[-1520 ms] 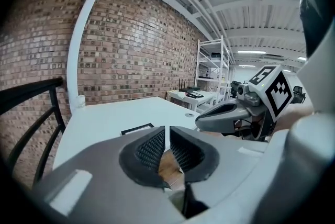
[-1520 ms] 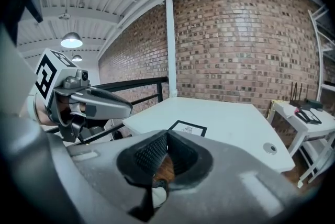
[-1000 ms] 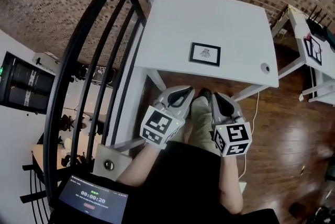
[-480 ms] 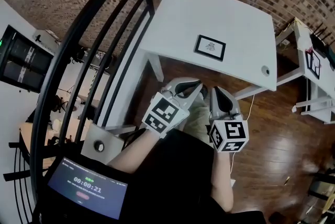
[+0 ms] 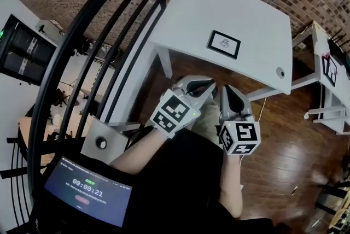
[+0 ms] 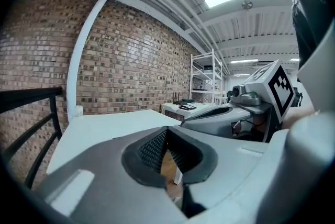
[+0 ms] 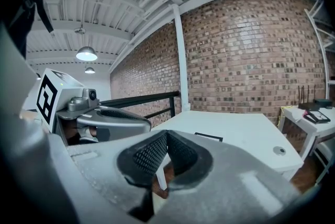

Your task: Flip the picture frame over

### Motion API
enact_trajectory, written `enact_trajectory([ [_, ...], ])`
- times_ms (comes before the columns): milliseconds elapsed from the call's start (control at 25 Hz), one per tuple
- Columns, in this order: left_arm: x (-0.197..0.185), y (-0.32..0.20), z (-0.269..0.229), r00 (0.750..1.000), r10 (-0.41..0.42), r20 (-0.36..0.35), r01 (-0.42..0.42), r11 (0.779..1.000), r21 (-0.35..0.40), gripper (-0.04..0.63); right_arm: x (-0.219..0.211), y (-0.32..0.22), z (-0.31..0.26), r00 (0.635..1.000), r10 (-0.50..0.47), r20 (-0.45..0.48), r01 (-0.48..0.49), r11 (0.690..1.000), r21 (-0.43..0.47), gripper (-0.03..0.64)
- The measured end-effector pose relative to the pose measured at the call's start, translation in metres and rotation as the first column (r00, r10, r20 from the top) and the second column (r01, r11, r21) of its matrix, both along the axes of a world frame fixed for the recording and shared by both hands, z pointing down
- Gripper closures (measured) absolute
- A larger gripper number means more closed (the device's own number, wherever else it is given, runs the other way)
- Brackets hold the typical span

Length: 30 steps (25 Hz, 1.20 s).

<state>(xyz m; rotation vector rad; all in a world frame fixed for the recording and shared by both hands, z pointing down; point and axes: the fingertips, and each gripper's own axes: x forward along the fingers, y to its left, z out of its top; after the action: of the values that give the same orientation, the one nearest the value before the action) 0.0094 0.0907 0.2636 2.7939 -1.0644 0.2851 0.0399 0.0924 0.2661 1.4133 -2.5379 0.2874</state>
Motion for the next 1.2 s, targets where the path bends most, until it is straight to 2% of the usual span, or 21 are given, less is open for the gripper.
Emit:
enact_trajectory([
  [1200, -0.007, 0.002, 0.006, 1.000, -0.015, -0.006, 0.016, 1.000, 0.017, 0.580, -0.001, 0.004, 0.012, 0.999, -0.026, -0.024, 0.026, 1.000, -0.016, 0.624],
])
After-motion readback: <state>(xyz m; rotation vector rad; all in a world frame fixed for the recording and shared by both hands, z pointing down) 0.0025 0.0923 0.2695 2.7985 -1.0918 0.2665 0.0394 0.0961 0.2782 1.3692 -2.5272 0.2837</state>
